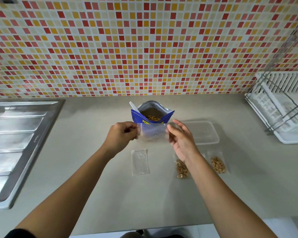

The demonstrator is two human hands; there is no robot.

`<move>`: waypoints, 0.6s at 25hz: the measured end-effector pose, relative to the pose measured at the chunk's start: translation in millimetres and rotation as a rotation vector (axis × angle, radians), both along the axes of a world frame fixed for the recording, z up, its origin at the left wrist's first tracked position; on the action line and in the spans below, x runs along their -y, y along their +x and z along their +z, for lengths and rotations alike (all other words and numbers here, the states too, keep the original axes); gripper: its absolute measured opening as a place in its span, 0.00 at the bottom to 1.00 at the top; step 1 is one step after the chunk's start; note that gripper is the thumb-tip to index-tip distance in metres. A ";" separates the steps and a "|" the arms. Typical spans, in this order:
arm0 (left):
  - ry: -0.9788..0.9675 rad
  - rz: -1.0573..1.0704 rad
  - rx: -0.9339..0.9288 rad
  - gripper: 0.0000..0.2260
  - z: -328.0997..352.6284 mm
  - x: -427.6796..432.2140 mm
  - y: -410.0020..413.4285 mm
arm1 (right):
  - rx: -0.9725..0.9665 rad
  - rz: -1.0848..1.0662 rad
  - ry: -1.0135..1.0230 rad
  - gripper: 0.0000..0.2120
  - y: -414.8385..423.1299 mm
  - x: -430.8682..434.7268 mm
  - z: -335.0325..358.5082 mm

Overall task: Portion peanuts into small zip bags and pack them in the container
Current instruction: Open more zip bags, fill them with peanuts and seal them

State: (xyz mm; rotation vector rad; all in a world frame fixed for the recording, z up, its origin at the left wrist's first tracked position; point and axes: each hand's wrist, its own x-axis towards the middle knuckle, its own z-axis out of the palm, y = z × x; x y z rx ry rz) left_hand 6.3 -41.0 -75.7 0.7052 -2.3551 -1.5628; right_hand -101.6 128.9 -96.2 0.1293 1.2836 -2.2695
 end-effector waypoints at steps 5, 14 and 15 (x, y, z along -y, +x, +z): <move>0.029 -0.001 -0.020 0.11 13.1 5.9 0.4 | -0.094 0.140 0.166 0.06 -6.3 -2.1 4.0; -0.082 0.023 -0.049 0.06 36.9 5.2 -17.8 | -0.447 0.103 0.406 0.15 -12.3 2.2 21.3; -0.065 0.023 -0.058 0.06 40.5 6.3 -20.4 | -0.663 0.090 0.524 0.19 -13.1 -0.2 26.5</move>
